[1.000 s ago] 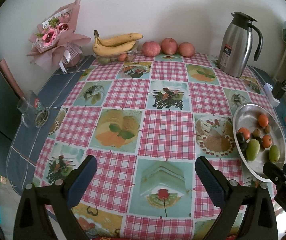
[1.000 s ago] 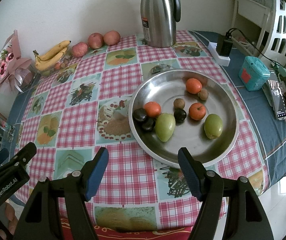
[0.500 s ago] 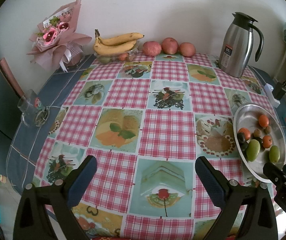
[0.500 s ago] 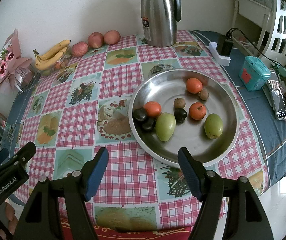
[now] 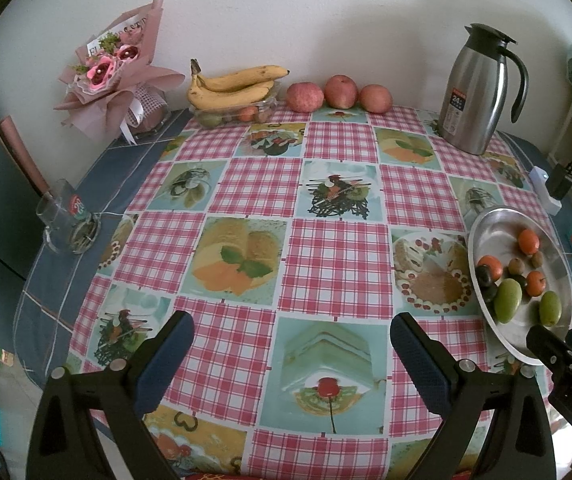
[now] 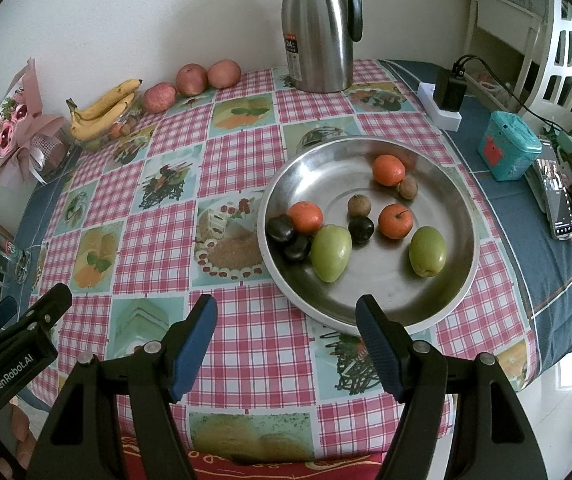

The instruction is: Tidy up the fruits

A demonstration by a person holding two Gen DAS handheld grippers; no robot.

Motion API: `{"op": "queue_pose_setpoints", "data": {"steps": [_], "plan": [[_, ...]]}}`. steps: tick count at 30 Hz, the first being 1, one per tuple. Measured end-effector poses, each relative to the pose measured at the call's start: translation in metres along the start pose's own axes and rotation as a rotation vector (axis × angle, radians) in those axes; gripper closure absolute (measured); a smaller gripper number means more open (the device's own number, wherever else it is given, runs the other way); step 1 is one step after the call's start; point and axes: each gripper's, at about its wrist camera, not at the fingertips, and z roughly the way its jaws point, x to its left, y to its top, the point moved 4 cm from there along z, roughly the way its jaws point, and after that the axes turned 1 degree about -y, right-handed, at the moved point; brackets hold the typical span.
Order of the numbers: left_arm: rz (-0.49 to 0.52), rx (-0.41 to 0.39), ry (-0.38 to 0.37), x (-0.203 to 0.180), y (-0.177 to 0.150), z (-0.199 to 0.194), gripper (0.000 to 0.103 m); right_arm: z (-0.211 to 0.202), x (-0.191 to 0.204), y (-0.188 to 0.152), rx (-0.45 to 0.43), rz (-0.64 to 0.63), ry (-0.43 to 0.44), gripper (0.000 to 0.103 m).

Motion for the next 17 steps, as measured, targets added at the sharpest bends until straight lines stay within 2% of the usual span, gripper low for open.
{"op": "queue_pose_setpoints", "data": {"steps": [17], "plan": [[0.039,-0.026,0.021,-0.0046,0.0011,-0.0050,0.003,0.0018,0.0003,-0.0002,0.009,0.000,0.003,0.030]]}}
